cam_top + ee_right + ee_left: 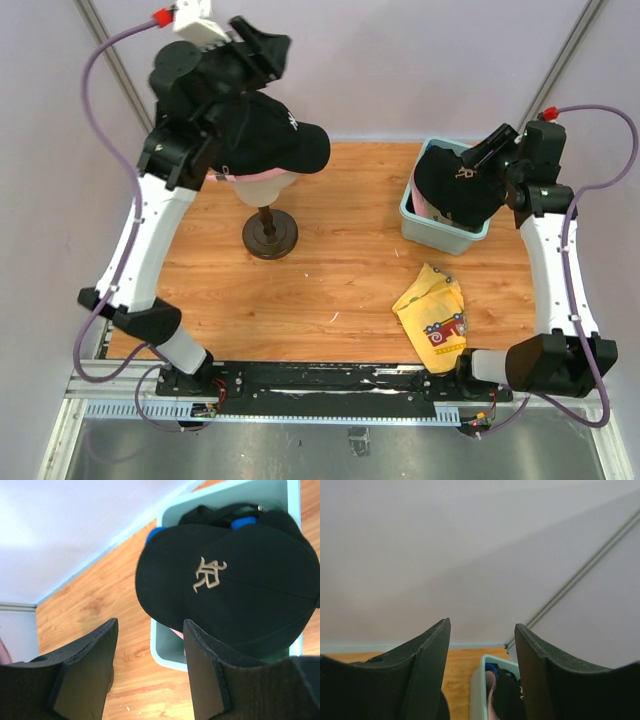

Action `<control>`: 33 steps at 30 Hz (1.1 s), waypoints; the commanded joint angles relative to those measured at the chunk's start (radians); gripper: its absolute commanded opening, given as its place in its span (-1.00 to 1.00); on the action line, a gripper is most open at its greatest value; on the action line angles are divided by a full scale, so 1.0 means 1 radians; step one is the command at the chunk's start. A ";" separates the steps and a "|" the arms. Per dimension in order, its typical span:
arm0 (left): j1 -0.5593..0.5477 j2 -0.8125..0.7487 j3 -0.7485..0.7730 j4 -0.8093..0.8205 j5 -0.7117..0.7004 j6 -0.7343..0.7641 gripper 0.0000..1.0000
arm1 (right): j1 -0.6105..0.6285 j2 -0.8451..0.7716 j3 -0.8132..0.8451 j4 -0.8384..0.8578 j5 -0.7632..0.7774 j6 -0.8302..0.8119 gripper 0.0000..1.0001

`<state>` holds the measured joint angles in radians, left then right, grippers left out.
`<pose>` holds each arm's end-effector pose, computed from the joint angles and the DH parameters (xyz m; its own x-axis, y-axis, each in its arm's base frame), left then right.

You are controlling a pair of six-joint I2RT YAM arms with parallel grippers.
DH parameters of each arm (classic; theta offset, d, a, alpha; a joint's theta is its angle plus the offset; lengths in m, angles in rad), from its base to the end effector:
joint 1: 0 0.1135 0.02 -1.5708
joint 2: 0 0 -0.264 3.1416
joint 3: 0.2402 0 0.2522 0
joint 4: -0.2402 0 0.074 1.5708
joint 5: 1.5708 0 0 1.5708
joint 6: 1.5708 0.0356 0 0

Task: Stack the hats
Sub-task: Stack the hat on the hat, then pick up the hat from the bin.

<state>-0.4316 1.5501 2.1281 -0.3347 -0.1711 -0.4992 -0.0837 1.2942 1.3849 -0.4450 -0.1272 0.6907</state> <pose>0.2685 -0.1170 0.5878 0.0666 -0.5500 -0.8325 0.3349 0.7983 -0.5006 0.2883 -0.0197 0.4115 -0.2892 0.6584 -0.6949 0.1928 0.7511 0.6314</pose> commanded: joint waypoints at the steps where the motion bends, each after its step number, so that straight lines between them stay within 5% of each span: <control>1: -0.141 0.150 0.166 -0.059 -0.015 0.178 0.17 | -0.003 -0.059 0.098 -0.026 0.015 0.001 0.14; 13: -0.406 0.488 0.297 -0.023 0.053 0.268 0.26 | -0.004 -0.143 0.203 -0.150 0.129 -0.027 0.31; 23: -0.475 0.708 0.255 0.080 0.018 0.224 0.30 | 0.072 -0.275 0.273 -0.266 0.293 0.030 0.68; 33: -0.481 0.845 0.236 0.155 -0.141 0.144 0.33 | 0.134 -0.365 0.375 -0.366 0.403 0.021 0.76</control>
<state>-0.9058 2.3802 2.3844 -0.2634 -0.2077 -0.3164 0.0204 0.9585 1.7378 -0.7692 0.2157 0.7067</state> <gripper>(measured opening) 0.664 0.880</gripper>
